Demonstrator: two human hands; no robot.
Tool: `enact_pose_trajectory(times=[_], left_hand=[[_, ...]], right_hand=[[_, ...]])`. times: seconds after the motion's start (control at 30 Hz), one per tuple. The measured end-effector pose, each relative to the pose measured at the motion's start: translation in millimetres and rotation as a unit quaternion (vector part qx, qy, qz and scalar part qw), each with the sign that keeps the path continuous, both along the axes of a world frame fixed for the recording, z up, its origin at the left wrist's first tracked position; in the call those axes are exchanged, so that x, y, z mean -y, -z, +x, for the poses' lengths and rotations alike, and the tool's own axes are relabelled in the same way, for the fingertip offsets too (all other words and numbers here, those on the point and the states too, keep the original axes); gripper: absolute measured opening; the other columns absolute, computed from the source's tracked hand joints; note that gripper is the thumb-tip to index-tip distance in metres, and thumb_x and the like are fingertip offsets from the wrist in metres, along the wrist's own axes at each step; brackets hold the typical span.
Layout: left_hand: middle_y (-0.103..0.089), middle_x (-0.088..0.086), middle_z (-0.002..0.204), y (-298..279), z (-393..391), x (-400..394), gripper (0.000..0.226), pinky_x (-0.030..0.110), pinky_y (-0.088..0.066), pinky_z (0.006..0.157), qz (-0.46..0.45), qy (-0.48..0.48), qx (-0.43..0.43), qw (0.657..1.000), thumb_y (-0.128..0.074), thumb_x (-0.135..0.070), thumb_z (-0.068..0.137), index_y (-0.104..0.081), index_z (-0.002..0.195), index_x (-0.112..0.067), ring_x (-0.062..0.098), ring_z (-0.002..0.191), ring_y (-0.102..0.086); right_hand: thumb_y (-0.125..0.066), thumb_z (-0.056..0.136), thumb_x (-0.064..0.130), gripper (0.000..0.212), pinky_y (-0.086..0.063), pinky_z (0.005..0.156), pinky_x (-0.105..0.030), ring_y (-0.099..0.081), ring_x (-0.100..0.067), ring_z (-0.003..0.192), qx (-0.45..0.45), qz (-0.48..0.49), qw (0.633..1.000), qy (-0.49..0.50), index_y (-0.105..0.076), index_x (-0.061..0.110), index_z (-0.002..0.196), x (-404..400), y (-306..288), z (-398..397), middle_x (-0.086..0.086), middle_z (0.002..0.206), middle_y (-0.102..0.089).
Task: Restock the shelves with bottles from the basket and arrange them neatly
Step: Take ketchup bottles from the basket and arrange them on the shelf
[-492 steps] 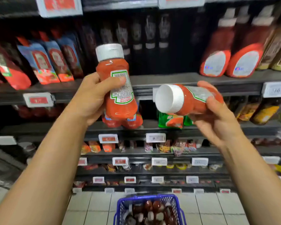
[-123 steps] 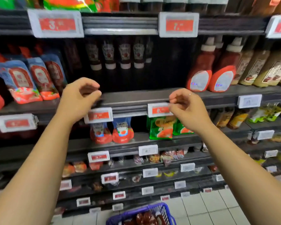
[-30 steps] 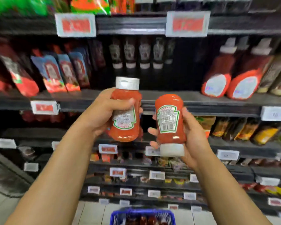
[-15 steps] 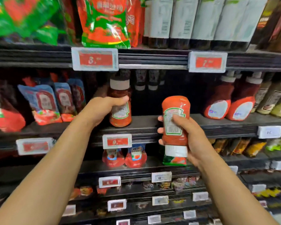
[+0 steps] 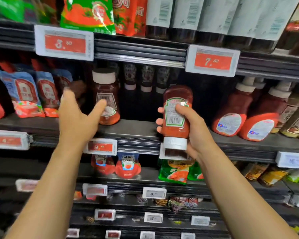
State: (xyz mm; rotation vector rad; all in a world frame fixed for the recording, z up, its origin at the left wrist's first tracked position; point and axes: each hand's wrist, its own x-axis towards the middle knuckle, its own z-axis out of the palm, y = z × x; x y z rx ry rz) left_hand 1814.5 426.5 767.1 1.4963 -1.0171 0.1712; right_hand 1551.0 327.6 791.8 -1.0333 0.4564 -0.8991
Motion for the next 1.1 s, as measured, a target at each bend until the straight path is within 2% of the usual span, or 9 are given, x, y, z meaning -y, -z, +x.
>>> enact_pose_trajectory(times=[0.1,0.27,0.37,0.5,0.63,0.83,0.97,1.03,1.1], left_hand=[[-0.053,-0.009,0.114,12.5,-31.5,-14.3,0.034,0.014,-0.039,0.095,-0.060,-0.071,0.109,0.990,-0.068,-0.028,0.088,-0.055,0.117,-0.019,0.008,0.106,-0.053],[-0.053,-0.008,0.111,6.4,-82.8,4.5,0.035,0.007,-0.035,0.090,-0.001,0.029,0.142,0.989,-0.069,-0.027,0.083,-0.058,0.115,-0.018,0.004,0.101,-0.050],[-0.052,-0.010,0.117,3.1,-104.7,19.8,0.044,0.020,-0.043,0.096,0.071,0.106,0.146,0.981,-0.069,-0.033,0.084,-0.057,0.124,-0.019,0.006,0.110,-0.051],[-0.051,-0.012,0.125,1.5,-121.2,31.9,0.062,0.027,-0.046,0.101,0.136,0.179,0.118,0.967,-0.062,-0.049,0.084,-0.049,0.139,-0.024,0.002,0.116,-0.049],[-0.058,-0.009,0.116,-5.6,-129.2,43.9,0.072,0.024,-0.048,0.089,0.160,0.178,0.118,0.964,-0.073,-0.061,0.073,-0.050,0.134,-0.030,0.005,0.106,-0.055],[-0.067,-0.002,0.096,-16.2,-134.0,79.8,0.055,0.019,-0.044,0.064,0.178,0.136,0.112,0.968,-0.081,-0.055,0.074,-0.066,0.108,-0.015,0.013,0.089,-0.063],[-0.068,-0.002,0.106,-25.1,-131.5,111.7,0.049,0.018,-0.041,0.069,0.206,0.188,0.123,0.952,-0.078,-0.050,0.080,-0.067,0.116,-0.018,0.014,0.093,-0.061],[-0.065,-0.008,0.101,-31.9,-128.3,127.4,0.042,0.018,-0.041,0.064,0.256,0.205,0.141,0.934,-0.076,-0.050,0.079,-0.068,0.113,-0.026,0.012,0.088,-0.060],[-0.069,-0.010,0.107,-37.7,-124.2,139.6,0.042,0.023,-0.050,0.075,0.286,0.244,0.133,0.917,-0.077,-0.043,0.077,-0.069,0.115,-0.029,0.015,0.096,-0.066]], right_hand=[[-0.066,0.085,0.028,0.044,-0.062,0.070,-0.041,-0.072,-0.029,0.083,-0.010,-0.002,1.000,-0.005,-0.063,-0.001,0.119,9.0,-1.4,-1.8,-0.018,0.109,-0.073],[-0.070,0.079,0.028,0.042,-0.060,0.067,-0.039,-0.070,-0.027,0.077,-0.028,0.003,1.000,0.003,-0.067,0.000,0.110,17.7,-7.9,1.5,-0.019,0.096,-0.072],[-0.069,0.082,0.023,0.048,-0.059,0.066,-0.039,-0.070,-0.026,0.079,-0.021,0.015,0.999,0.030,-0.063,-0.002,0.122,21.4,-9.4,5.9,-0.021,0.099,-0.070],[-0.065,0.093,0.017,0.025,-0.062,0.073,-0.042,-0.075,-0.028,0.085,-0.038,0.013,0.999,0.036,-0.066,0.006,0.115,30.3,-8.6,6.9,-0.016,0.097,-0.076],[-0.068,0.094,0.017,0.028,-0.062,0.075,-0.038,-0.076,-0.026,0.094,-0.071,-0.023,0.996,0.055,-0.066,0.007,0.121,38.0,-9.1,10.7,-0.012,0.100,-0.078],[-0.073,0.093,0.026,0.031,-0.061,0.079,-0.035,-0.076,-0.022,0.098,-0.075,-0.066,0.991,0.087,-0.064,0.022,0.123,48.2,-17.6,15.9,-0.005,0.106,-0.078],[-0.071,0.095,0.015,0.046,-0.056,0.097,-0.042,-0.069,-0.024,0.112,-0.118,-0.125,0.977,0.128,-0.054,0.019,0.137,61.4,-20.2,14.8,-0.009,0.123,-0.070],[-0.070,0.092,0.005,0.045,-0.057,0.095,-0.040,-0.068,-0.027,0.114,-0.115,-0.139,0.973,0.141,-0.055,0.016,0.134,71.1,-19.9,8.7,-0.013,0.123,-0.069],[-0.065,0.089,-0.006,0.047,-0.056,0.090,-0.035,-0.068,-0.026,0.111,-0.120,-0.155,0.969,0.149,-0.055,0.016,0.129,80.8,-18.4,1.1,-0.011,0.118,-0.070]])
